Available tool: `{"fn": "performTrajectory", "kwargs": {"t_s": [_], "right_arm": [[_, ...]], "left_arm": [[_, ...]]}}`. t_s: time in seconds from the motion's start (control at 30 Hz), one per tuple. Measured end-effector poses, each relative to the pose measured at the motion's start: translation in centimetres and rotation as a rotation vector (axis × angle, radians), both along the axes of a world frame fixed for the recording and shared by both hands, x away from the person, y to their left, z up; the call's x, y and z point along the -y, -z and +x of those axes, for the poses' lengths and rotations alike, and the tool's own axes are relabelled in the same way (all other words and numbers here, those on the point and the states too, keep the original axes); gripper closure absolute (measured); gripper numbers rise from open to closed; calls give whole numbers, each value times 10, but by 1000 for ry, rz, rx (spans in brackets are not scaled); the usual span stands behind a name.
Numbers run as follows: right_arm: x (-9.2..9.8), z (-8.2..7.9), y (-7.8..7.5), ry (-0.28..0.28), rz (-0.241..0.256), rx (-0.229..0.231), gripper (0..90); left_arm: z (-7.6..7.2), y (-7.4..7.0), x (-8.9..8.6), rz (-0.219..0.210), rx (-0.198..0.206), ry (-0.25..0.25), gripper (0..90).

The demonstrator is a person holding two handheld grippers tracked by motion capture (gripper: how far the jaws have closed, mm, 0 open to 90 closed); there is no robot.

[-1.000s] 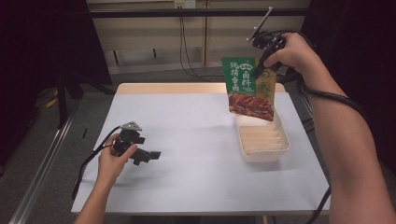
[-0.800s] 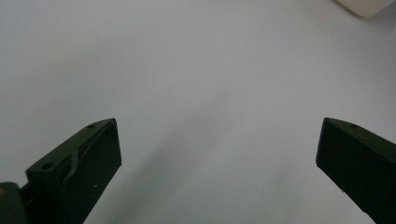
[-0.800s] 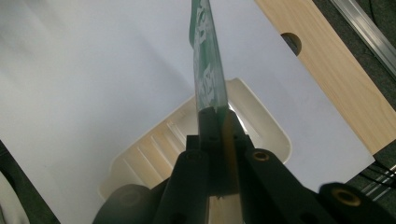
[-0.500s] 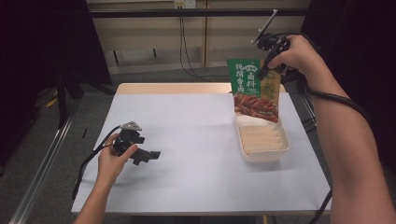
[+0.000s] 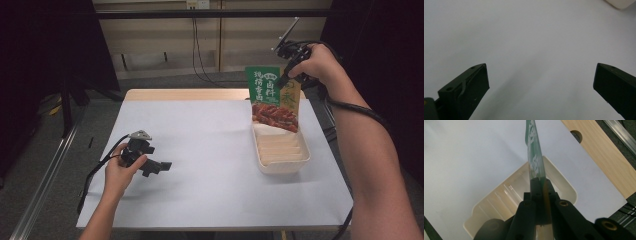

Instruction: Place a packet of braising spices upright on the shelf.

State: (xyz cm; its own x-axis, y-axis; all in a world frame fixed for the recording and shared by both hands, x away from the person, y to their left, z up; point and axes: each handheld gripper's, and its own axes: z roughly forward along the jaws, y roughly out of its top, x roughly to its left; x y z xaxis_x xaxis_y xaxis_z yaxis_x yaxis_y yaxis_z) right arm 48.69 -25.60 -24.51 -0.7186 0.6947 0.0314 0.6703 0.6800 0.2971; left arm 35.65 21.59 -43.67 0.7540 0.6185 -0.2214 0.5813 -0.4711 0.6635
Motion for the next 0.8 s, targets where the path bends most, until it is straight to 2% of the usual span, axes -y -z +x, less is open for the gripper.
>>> {"fn": "performTrajectory", "kwargs": {"t_s": [0.17,0.5,0.6,0.8], "right_arm": [[-1,1,7,8,8,-2,900],[-1,5,14,-13,22,20,900],[-4,7,12,-11,12,10,900],[-8,11,9,-29,-1,22,900]], "left_arm": [[0,1,1,-3,0,1,0],[-1,1,1,9,3,5,0],[0,0,0,7,1,5,0],[1,0,-1,7,3,6,0]]}}
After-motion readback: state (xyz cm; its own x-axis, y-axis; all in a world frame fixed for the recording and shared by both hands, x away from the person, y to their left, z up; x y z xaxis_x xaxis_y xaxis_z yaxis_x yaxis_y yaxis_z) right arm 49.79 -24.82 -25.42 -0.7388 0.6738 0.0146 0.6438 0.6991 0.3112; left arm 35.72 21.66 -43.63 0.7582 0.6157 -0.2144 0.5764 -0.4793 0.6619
